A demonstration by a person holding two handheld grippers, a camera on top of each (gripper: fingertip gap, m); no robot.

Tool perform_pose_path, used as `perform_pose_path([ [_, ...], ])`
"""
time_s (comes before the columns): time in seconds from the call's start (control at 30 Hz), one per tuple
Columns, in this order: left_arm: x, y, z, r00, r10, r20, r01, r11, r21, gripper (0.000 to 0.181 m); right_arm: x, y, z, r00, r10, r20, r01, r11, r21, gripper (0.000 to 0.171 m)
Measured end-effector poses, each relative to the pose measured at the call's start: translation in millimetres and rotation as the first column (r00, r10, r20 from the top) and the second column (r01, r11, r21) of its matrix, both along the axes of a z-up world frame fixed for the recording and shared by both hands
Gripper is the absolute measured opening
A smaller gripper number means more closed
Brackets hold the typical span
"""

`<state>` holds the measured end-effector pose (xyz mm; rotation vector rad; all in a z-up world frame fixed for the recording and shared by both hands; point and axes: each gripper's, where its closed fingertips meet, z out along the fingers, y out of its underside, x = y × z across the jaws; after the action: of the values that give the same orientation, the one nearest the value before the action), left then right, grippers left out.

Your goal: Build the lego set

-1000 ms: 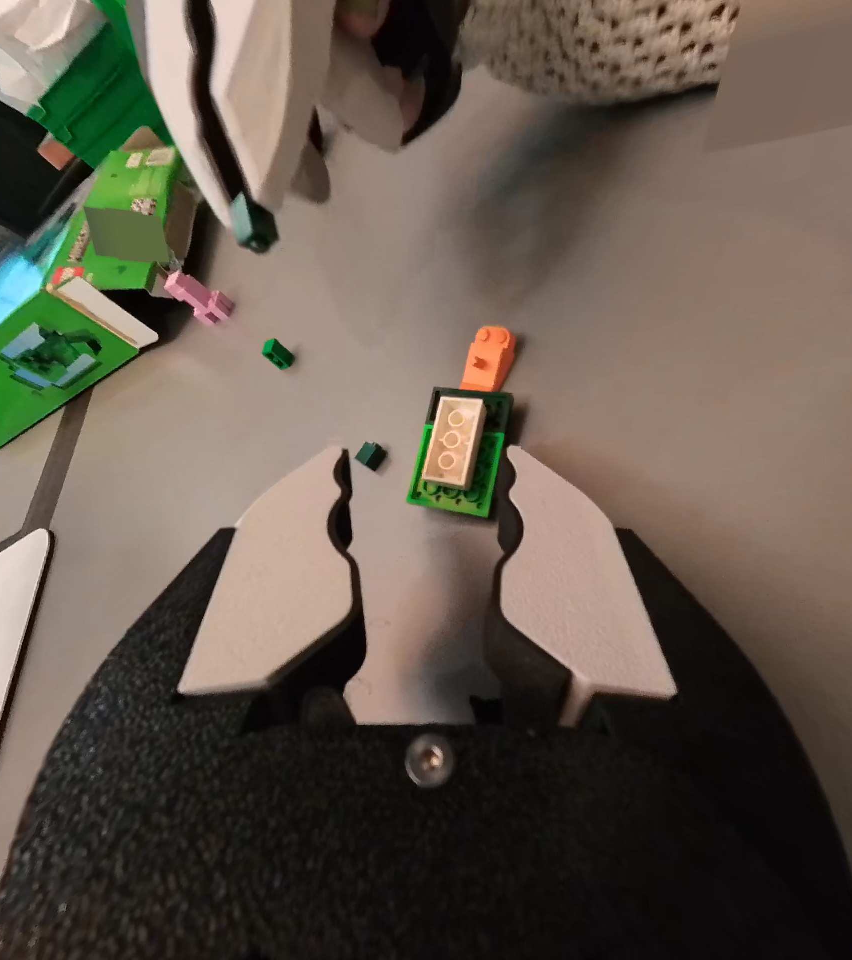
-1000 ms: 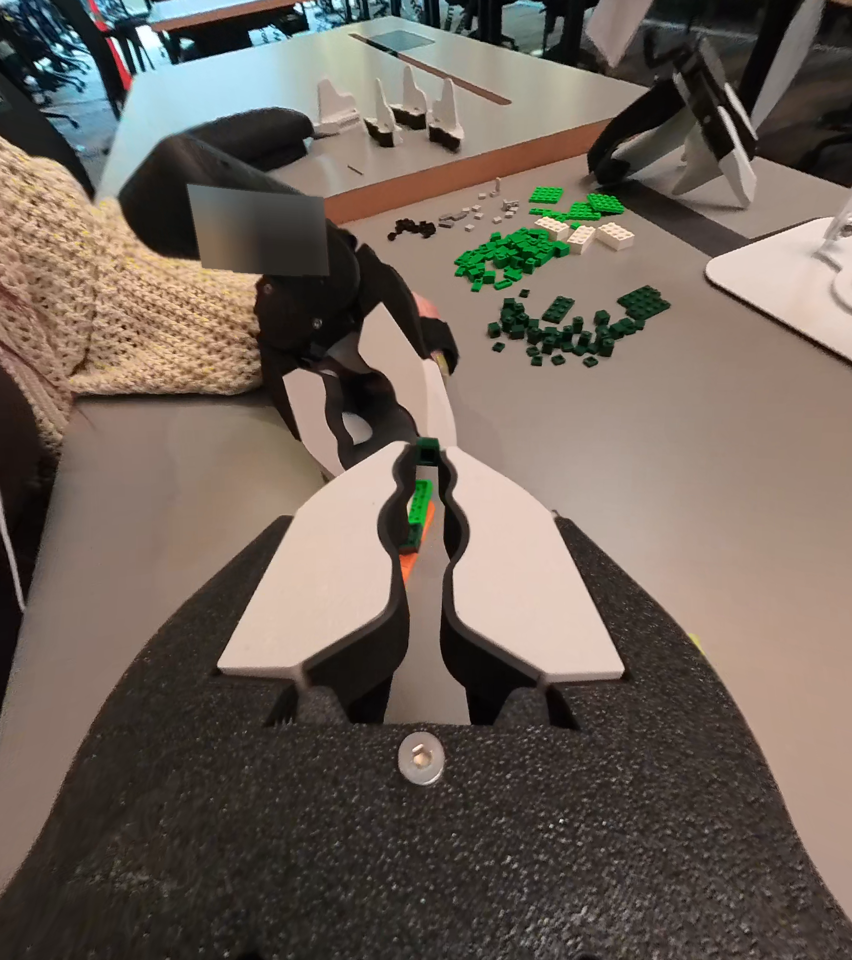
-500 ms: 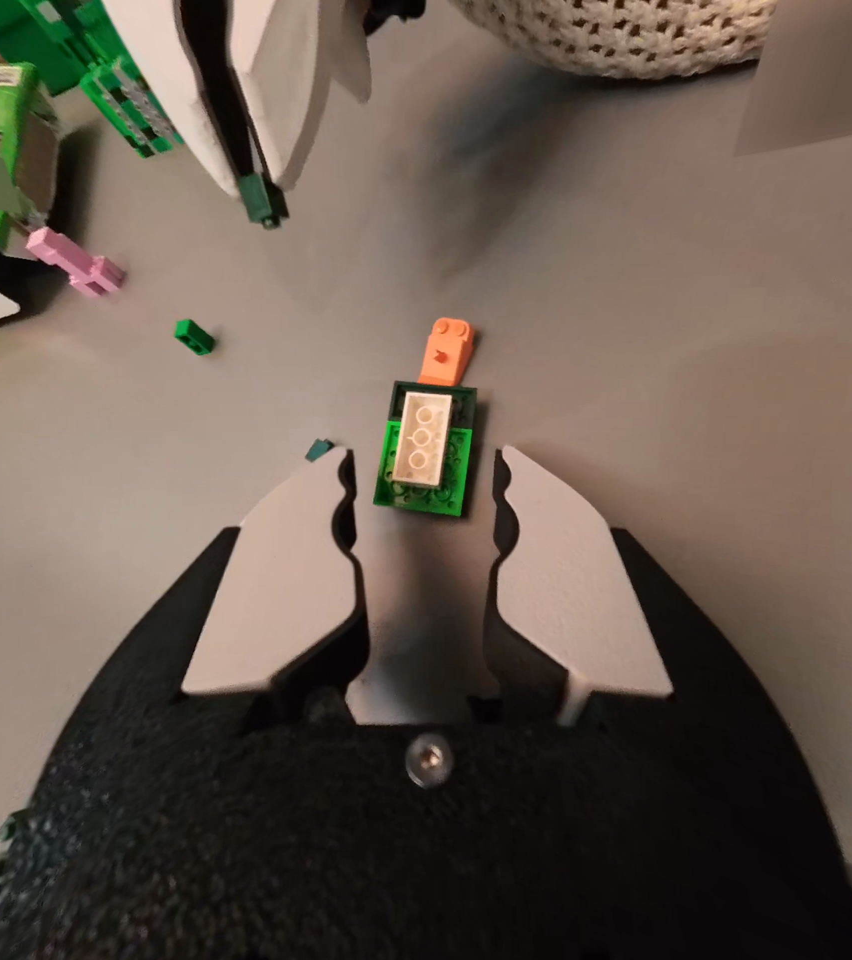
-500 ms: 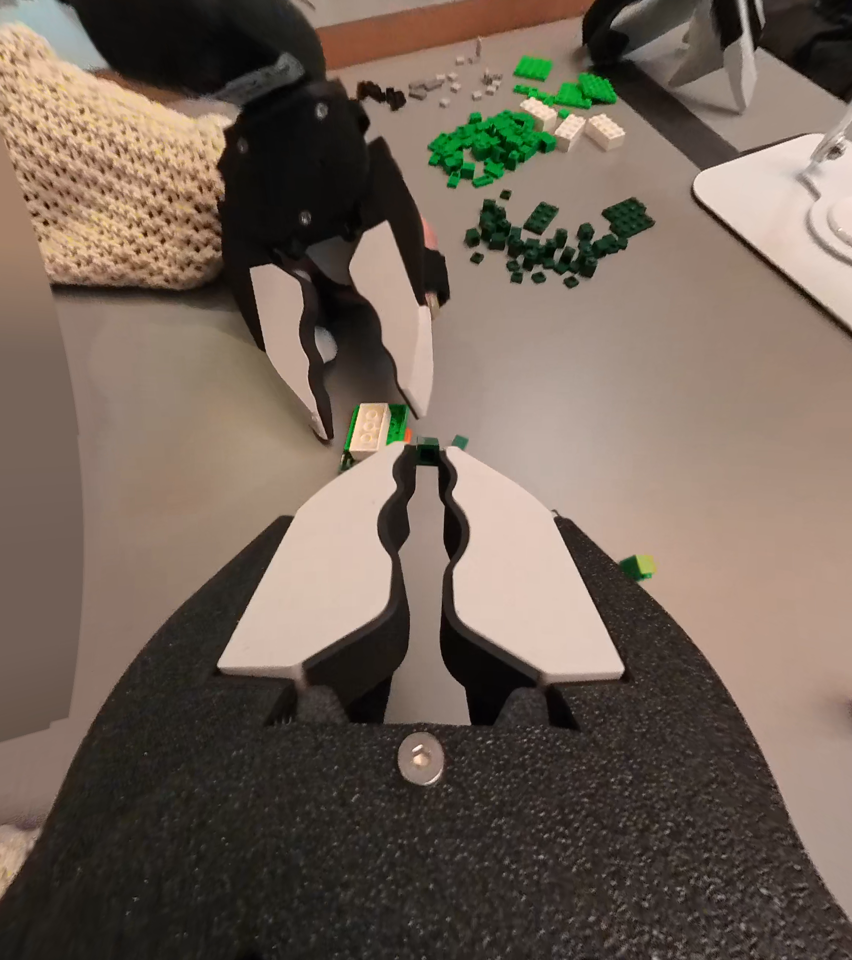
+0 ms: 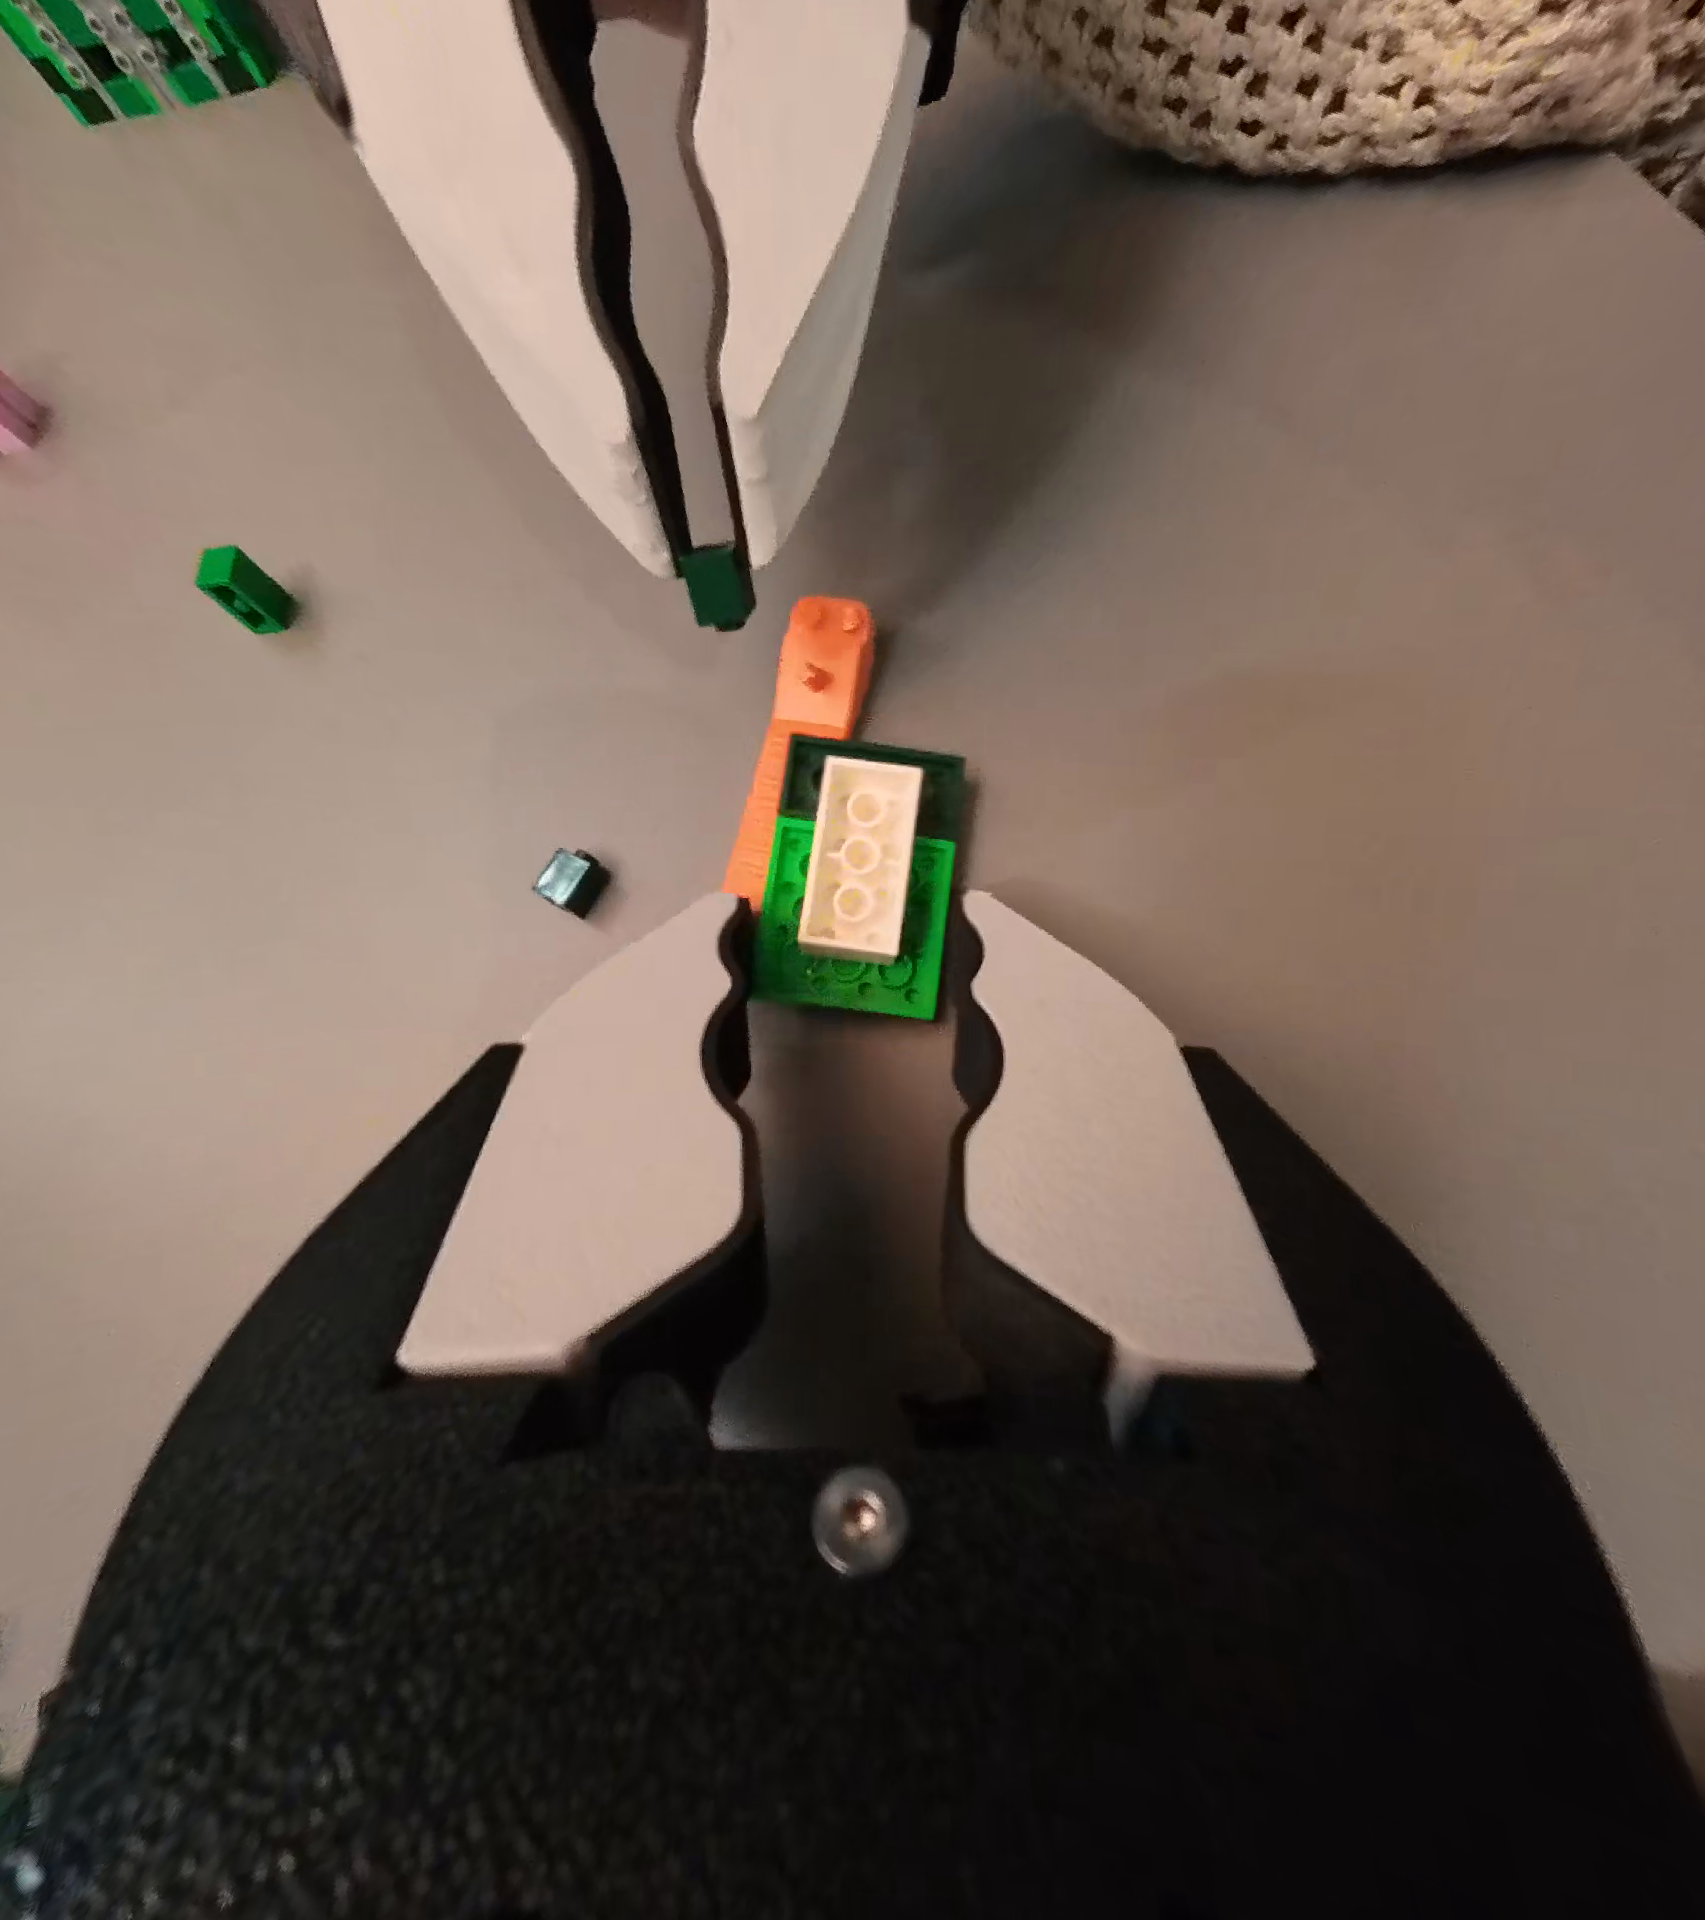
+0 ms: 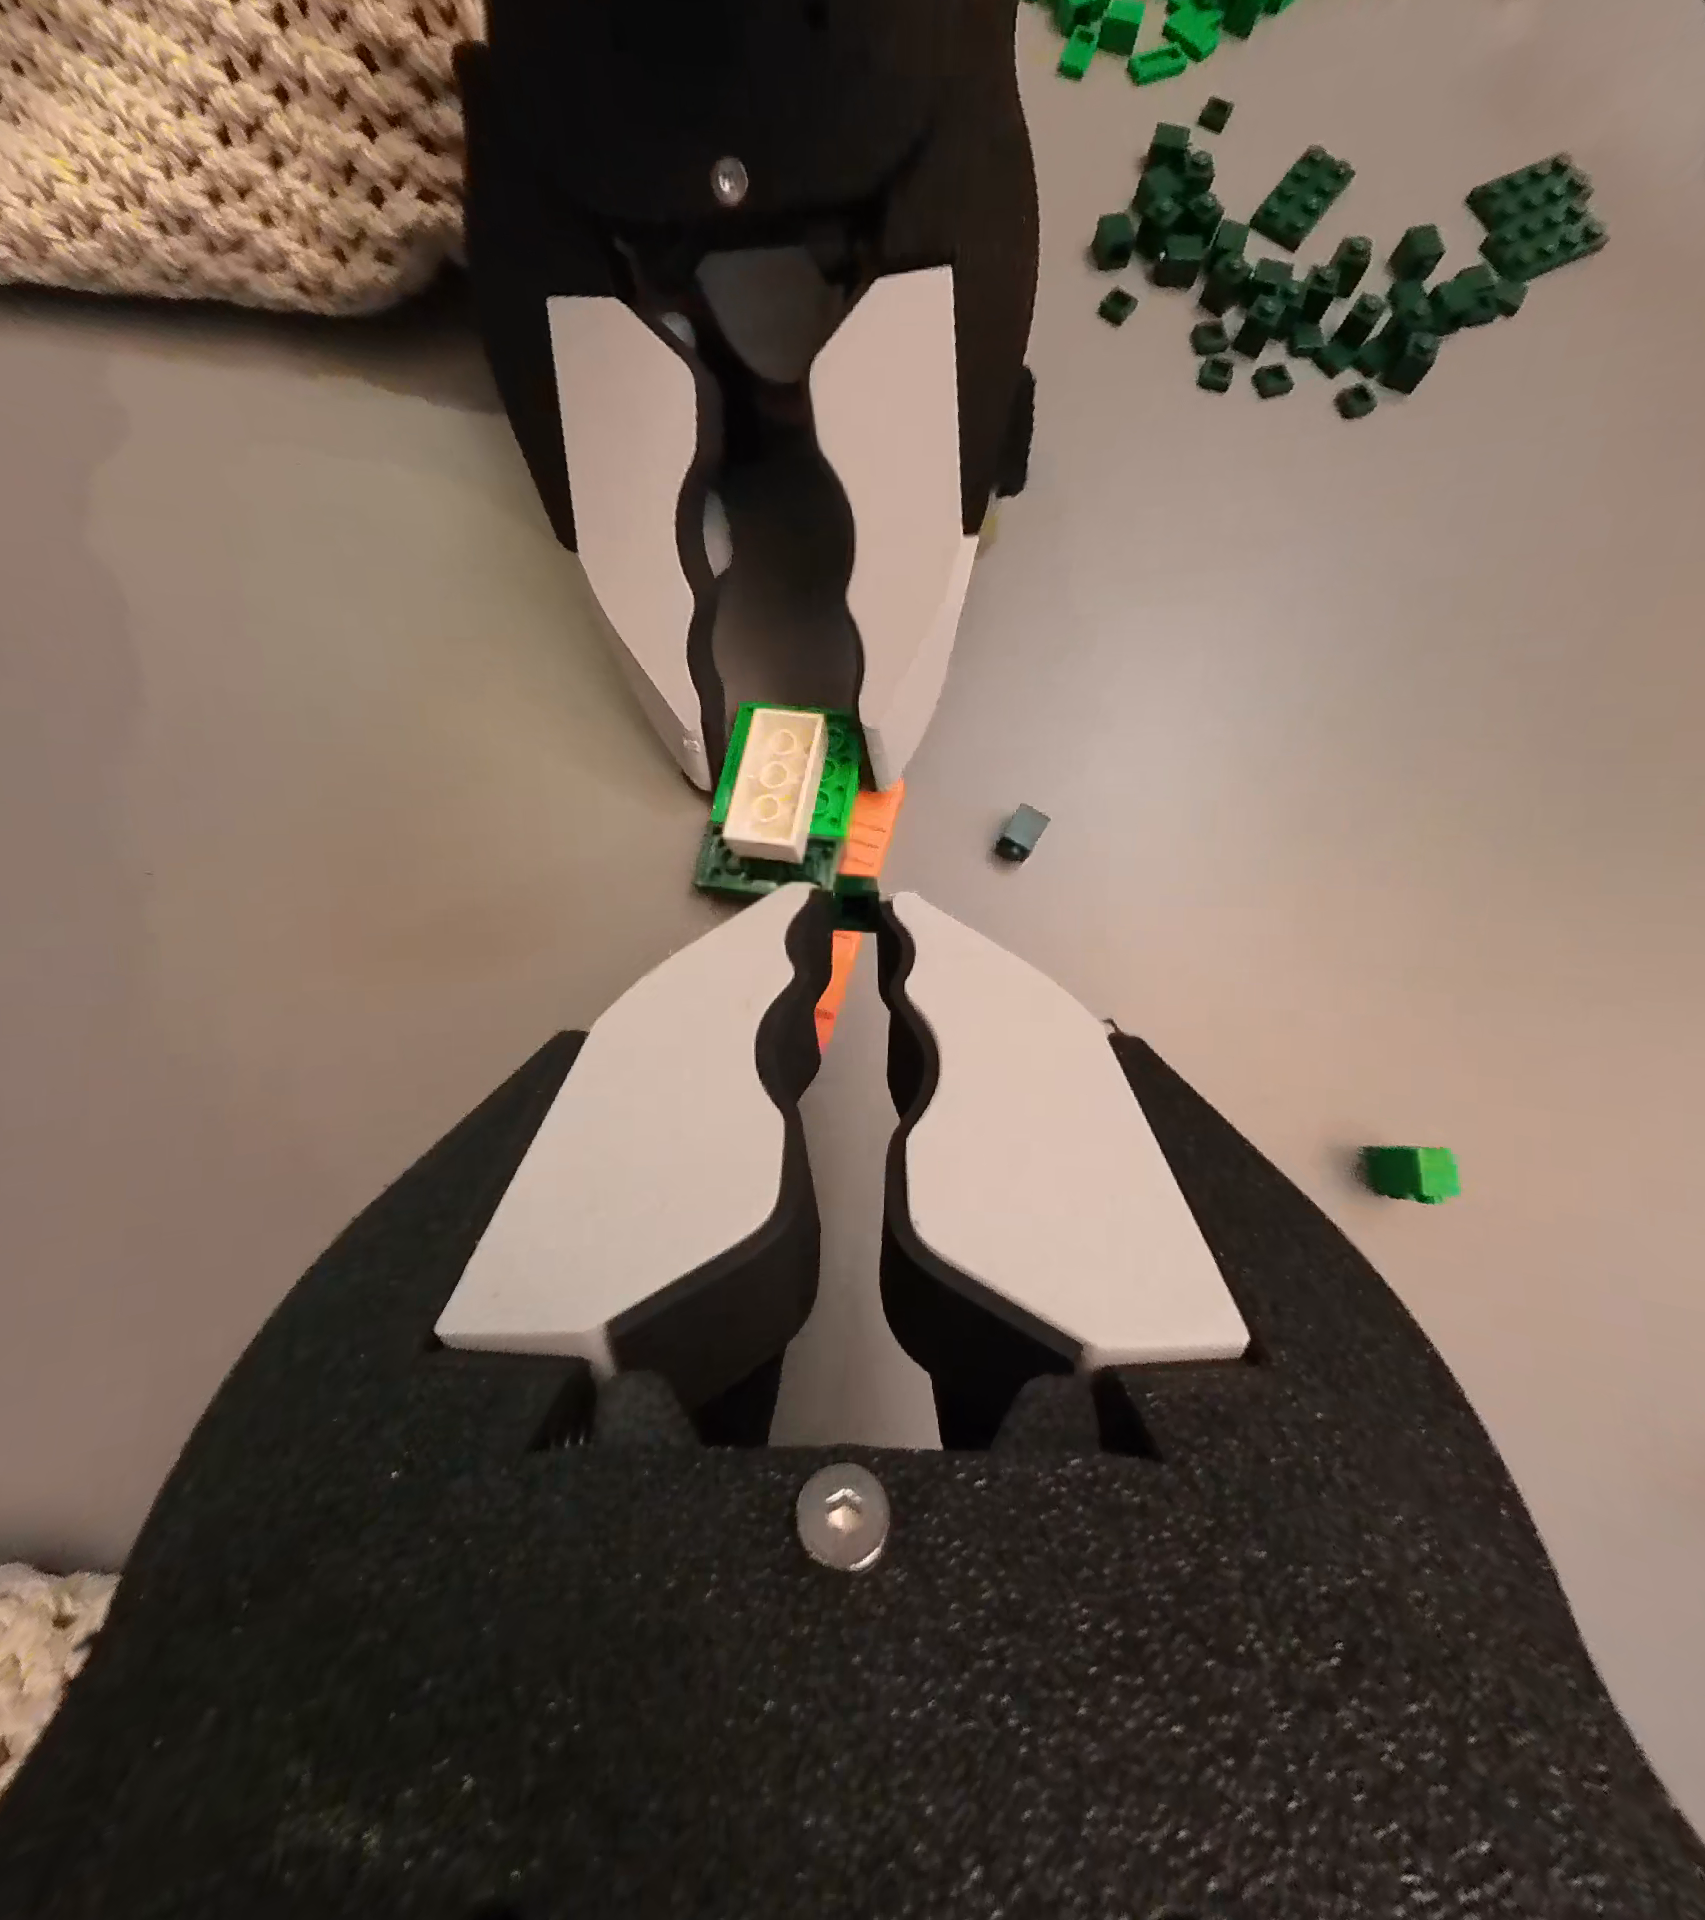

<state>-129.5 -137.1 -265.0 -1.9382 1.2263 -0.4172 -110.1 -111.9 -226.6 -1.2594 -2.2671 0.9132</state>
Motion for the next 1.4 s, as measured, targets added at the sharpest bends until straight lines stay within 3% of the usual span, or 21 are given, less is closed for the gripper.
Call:
perform_pose_path([
  [0.5,3,-1,1,1.000,-0.013,-0.017,0.013,0.999,0.036,0.033,6,2,-20,0.995,0.009,0.096,-0.010,1.000,0.010,0.008],
  [0.7,-1,10,13,0.996,0.079,0.039,-0.080,0.996,0.031,0.033,5,2,-16,0.997,0.016,0.070,-0.019,0.999,0.039,0.008],
  [0.97,-5,14,3,0.989,0.150,-0.021,-0.150,0.988,-0.031,0.033,-2,0,-12,0.998,0.049,0.045,-0.053,0.996,0.072,0.008],
  [1.4,-7,13,1,0.981,0.192,-0.034,-0.195,0.978,-0.080,0.033,-11,4,-15,0.970,0.063,0.236,-0.114,0.971,0.209,0.008],
])
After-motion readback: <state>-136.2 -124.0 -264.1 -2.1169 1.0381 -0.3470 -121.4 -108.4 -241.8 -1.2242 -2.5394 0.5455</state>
